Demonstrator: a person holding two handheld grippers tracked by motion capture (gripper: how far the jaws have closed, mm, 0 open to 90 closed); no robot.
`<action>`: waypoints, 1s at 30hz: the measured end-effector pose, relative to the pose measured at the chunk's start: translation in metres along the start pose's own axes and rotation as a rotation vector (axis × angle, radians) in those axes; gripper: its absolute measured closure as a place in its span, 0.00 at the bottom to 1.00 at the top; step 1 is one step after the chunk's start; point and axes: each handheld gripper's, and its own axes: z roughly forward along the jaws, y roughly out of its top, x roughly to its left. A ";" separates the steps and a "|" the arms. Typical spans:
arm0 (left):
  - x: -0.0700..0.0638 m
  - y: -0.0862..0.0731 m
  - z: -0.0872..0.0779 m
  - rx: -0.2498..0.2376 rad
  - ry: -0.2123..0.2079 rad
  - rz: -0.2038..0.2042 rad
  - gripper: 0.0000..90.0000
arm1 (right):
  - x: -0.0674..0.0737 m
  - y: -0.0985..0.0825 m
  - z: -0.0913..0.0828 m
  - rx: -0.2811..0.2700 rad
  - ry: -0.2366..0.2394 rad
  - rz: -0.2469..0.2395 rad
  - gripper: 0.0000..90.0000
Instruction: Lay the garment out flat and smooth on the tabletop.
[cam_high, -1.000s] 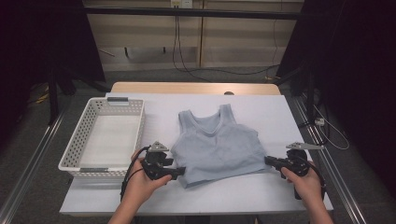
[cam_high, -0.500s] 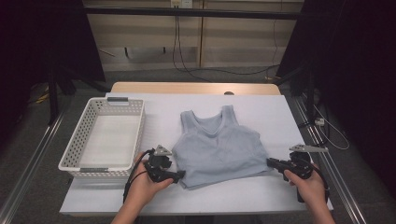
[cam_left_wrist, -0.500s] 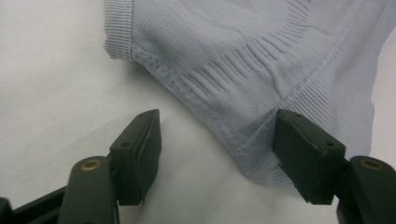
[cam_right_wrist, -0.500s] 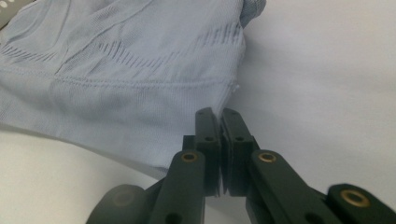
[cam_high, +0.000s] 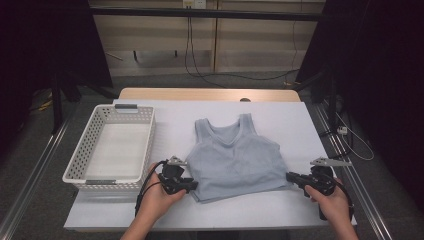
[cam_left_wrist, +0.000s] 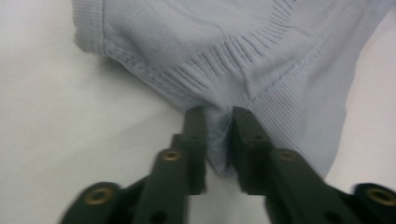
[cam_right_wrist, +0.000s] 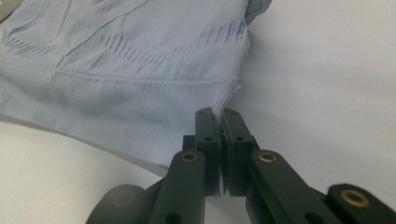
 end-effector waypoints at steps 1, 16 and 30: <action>0.000 0.000 0.001 0.000 -0.007 -0.014 0.91 | 0.000 0.000 0.000 -0.001 -0.002 -0.003 0.98; 0.021 0.015 -0.024 -0.016 -0.019 -0.080 0.96 | 0.015 -0.008 -0.005 0.027 0.073 -0.021 0.89; 0.020 0.015 -0.020 -0.017 -0.033 -0.064 0.95 | 0.010 0.010 0.030 -0.034 -0.028 0.036 0.90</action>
